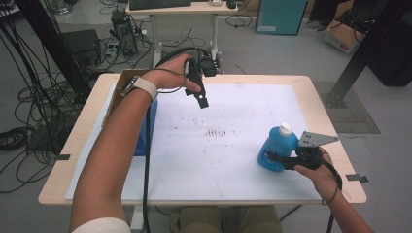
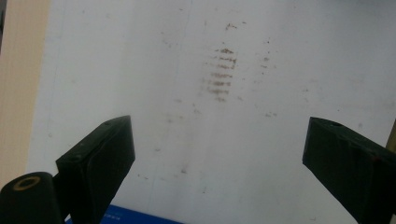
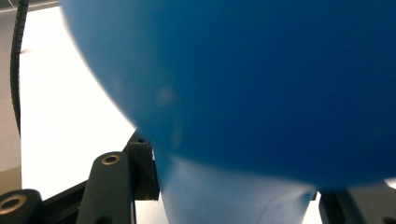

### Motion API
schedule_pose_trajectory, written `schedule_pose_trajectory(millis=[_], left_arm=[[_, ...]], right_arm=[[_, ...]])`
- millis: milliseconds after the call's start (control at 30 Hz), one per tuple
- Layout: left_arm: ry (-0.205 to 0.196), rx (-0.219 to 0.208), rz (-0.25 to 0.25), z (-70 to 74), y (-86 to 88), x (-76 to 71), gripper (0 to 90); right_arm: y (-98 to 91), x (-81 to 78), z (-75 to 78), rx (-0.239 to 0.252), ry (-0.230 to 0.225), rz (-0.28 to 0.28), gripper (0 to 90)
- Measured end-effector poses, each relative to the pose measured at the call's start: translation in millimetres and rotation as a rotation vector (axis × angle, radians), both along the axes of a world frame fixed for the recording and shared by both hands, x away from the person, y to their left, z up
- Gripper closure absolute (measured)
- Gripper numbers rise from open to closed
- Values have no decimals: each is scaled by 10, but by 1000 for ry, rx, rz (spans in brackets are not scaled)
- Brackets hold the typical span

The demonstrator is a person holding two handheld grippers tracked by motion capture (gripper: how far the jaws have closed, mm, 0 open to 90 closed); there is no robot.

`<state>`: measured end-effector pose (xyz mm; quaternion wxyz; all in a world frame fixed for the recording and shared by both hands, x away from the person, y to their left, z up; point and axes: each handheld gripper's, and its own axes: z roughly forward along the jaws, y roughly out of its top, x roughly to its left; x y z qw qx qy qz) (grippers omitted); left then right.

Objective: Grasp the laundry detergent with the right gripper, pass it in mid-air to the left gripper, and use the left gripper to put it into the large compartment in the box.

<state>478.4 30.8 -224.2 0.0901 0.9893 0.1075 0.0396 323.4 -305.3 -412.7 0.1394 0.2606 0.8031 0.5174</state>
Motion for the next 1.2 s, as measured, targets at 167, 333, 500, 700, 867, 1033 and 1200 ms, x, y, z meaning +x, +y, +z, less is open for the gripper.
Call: schedule_pose_trajectory(millis=[167, 333, 500, 700, 867, 1033, 1200], left_arm=[[-4, 0, 1, -8, 5, -2, 96], [5, -16, 23, -21, 9, -14, 97], [-7, 6, -4, -4, 13, 1, 97], [-10, 5, -4, -2, 16, 2, 97], [-5, 6, -4, -1, 21, 3, 97], [-9, 3, -2, -6, 24, 1, 98], [-11, 3, -3, -10, 18, -1, 98]], right_arm=[[0, -1, 0, -1, -2, 1, 426], [-1, -2, 1, -3, 0, 2, 426], [-2, -3, 1, -5, -1, 3, 426], [-3, -3, 1, -6, -2, 4, 427], [-3, -1, -1, -4, -2, 4, 427], [-1, -1, -1, -2, 0, 3, 427], [-2, -1, 0, -3, 1, 3, 427]])
